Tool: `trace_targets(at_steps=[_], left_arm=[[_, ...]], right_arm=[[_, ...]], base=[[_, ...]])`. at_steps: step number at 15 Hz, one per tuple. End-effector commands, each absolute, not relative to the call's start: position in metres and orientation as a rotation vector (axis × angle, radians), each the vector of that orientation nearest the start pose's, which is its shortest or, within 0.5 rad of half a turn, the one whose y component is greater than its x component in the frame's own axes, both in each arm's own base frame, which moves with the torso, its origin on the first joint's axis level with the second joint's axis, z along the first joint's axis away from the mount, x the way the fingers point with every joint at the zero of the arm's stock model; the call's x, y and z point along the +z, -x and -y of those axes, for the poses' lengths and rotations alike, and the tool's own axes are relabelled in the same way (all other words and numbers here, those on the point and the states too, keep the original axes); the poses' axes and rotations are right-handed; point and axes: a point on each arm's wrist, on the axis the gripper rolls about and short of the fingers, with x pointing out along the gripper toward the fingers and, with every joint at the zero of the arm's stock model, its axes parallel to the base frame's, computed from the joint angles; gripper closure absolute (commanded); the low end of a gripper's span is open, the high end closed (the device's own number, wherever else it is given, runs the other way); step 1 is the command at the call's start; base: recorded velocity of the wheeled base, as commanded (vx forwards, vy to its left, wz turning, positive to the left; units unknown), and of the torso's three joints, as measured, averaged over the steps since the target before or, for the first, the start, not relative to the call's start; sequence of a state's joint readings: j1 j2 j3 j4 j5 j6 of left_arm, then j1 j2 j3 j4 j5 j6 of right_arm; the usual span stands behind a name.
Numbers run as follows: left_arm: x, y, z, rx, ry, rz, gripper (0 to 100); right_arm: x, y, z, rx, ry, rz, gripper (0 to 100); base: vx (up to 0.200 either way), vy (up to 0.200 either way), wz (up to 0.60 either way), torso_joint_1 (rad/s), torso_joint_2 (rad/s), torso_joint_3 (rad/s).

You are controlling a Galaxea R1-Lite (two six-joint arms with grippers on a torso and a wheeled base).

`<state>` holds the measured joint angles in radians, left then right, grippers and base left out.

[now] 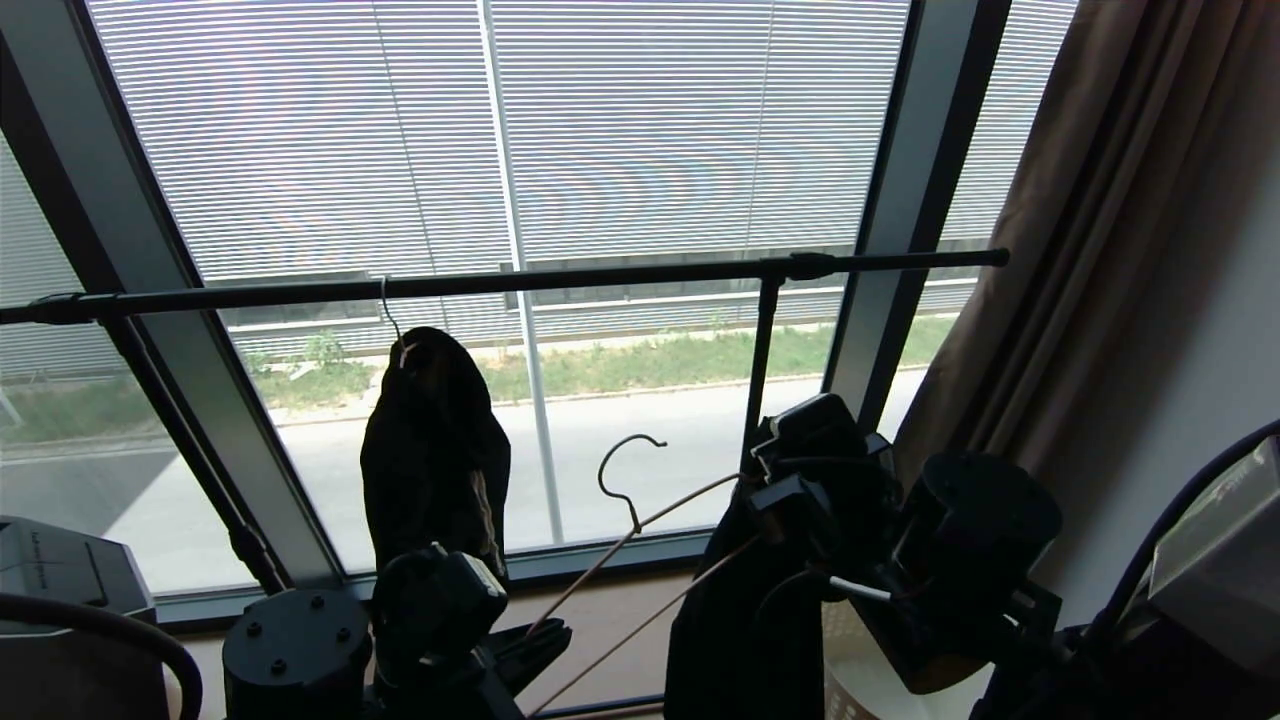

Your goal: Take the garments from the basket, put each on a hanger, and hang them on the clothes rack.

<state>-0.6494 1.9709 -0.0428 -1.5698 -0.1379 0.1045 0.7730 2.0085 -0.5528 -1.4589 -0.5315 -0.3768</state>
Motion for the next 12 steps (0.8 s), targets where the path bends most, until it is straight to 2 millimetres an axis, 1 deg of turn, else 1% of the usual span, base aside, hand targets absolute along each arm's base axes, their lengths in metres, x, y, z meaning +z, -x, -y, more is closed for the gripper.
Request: trace_targets(at_steps=[1, 2, 4, 6, 8, 10, 12], left_arm=[[0.051, -0.178, 0.137, -0.777, -0.183, -0.311, 100], [0.052, -0.179, 0.138, -0.771, -0.175, -0.308, 100], [0.052, -0.181, 0.136, -0.753, -0.167, -0.308, 100], [0.050, -0.185, 0.137, -0.740, -0.168, -0.311, 100], [0.045, -0.191, 0.139, -0.688, -0.177, -0.317, 100], [0.044, -0.193, 0.140, -0.670, -0.180, -0.316, 100], [0.042, -0.193, 0.140, -0.671, -0.184, -0.326, 100]], right_arm=[[0.108, -0.230, -0.222, 0.267, 0.374, 0.052, 100], [0.108, -0.228, -0.222, 0.274, 0.373, 0.055, 100], [0.116, -0.218, -0.227, 0.300, 0.355, 0.079, 100], [0.122, -0.206, -0.229, 0.335, 0.333, 0.094, 100], [0.129, -0.194, -0.234, 0.372, 0.313, 0.113, 100], [0.134, -0.191, -0.233, 0.373, 0.301, 0.125, 100], [0.138, -0.187, -0.237, 0.392, 0.280, 0.136, 100]], base=[[0.000, 0.000, 0.00, 0.000, 0.00, 0.000], [0.000, 0.000, 0.00, 0.000, 0.00, 0.000], [0.000, 0.000, 0.00, 0.000, 0.00, 0.000], [0.000, 0.000, 0.00, 0.000, 0.00, 0.000], [0.000, 0.000, 0.00, 0.000, 0.00, 0.000], [0.000, 0.000, 0.00, 0.000, 0.00, 0.000], [0.000, 0.000, 0.00, 0.000, 0.00, 0.000]])
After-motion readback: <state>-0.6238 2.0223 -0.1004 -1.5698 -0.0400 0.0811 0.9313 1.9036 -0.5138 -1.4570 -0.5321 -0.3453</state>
